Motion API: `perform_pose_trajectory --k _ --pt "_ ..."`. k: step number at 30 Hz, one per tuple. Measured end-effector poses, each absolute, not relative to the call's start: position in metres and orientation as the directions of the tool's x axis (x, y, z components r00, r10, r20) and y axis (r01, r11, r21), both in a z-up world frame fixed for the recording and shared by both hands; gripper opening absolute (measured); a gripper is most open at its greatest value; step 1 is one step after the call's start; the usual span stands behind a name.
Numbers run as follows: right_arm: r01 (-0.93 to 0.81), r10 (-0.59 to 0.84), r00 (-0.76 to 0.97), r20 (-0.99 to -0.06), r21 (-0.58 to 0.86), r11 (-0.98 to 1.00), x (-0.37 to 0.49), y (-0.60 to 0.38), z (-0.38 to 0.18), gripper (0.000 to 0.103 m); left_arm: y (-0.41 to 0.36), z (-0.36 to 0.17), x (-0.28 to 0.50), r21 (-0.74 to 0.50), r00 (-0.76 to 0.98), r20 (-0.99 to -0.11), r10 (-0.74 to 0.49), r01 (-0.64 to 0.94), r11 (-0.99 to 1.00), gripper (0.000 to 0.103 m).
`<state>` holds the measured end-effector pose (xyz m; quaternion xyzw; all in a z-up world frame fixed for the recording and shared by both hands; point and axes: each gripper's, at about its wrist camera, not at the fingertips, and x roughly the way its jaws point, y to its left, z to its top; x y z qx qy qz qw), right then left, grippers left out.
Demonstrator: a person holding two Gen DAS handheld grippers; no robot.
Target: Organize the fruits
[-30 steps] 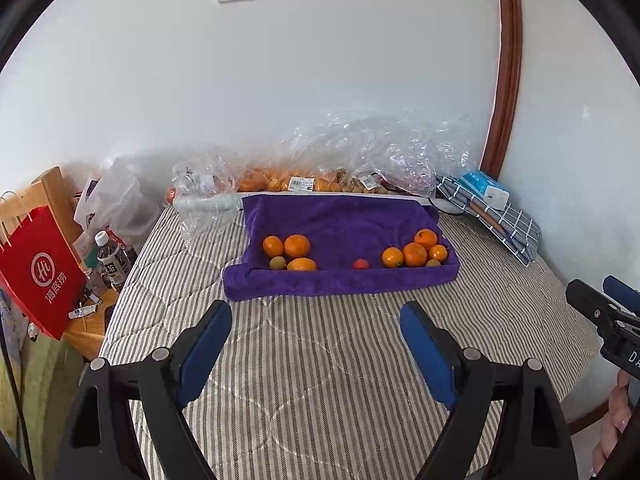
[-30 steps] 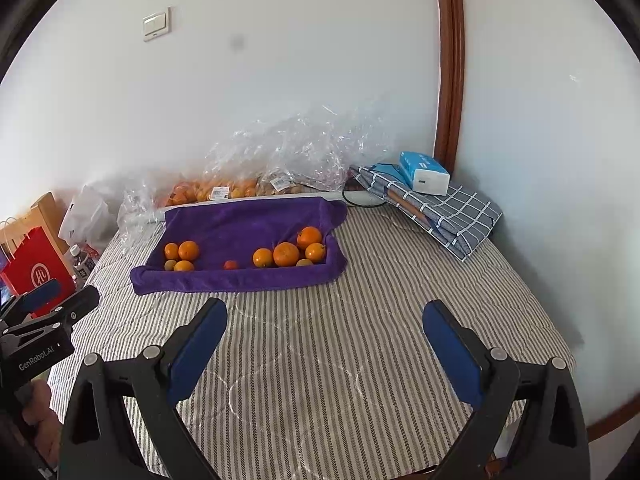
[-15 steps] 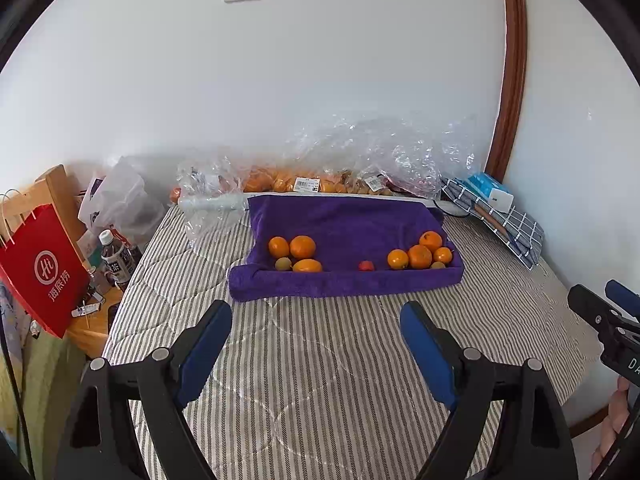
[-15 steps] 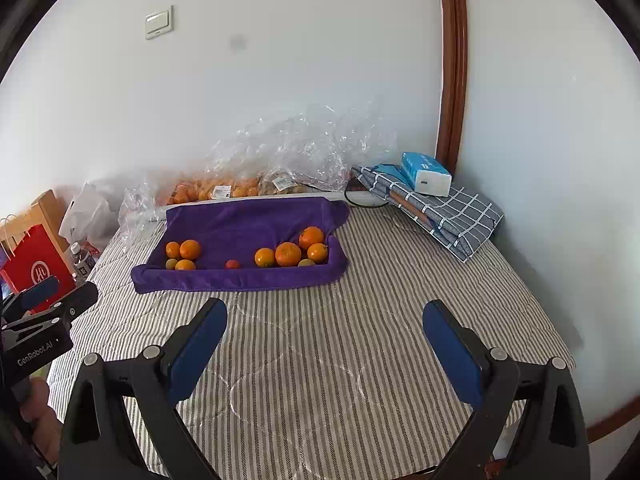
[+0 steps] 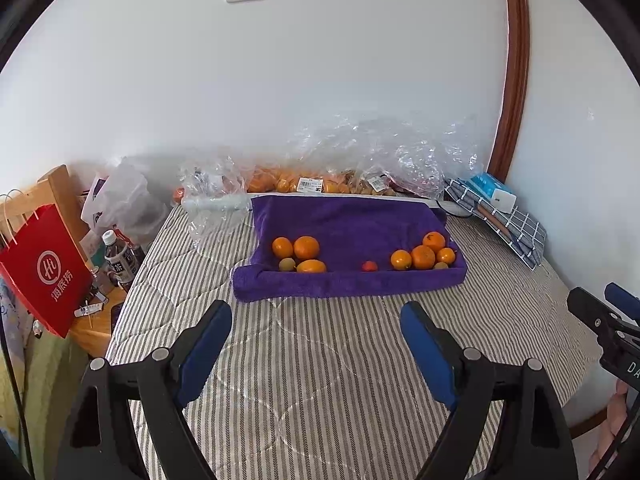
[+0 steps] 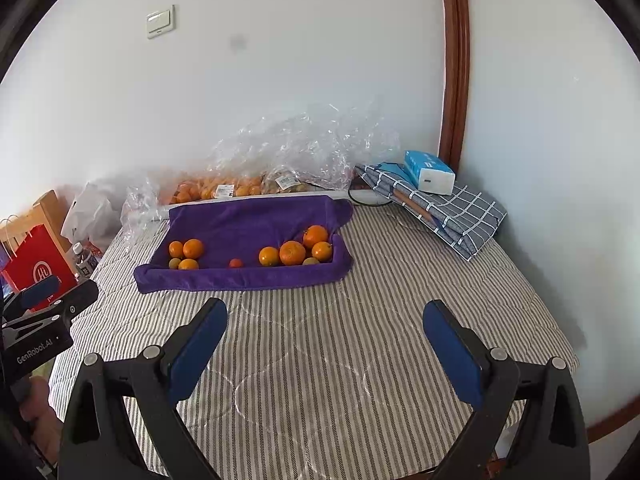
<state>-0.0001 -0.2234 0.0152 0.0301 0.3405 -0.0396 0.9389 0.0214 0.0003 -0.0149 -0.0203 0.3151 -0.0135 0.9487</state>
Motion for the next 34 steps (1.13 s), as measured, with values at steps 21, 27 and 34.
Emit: perform_pose_trajectory --k 21,27,34 --pt "0.101 -0.055 0.763 -0.644 0.035 0.994 -0.0009 -0.2257 0.0143 0.097 -0.0002 -0.0132 0.0208 -0.044 0.799 -0.6 -0.036 0.012 0.999 0.086" --pt "0.098 -0.048 0.763 -0.645 0.041 0.994 -0.0002 -0.2261 0.014 0.097 -0.0001 -0.013 0.021 -0.046 0.8 -0.599 -0.039 0.015 0.999 0.086" --pt "0.095 -0.044 0.762 -0.646 0.044 0.994 0.0001 -0.2254 0.0127 0.097 0.0014 -0.0127 0.0211 -0.048 0.802 -0.596 -0.04 0.014 0.999 0.087"
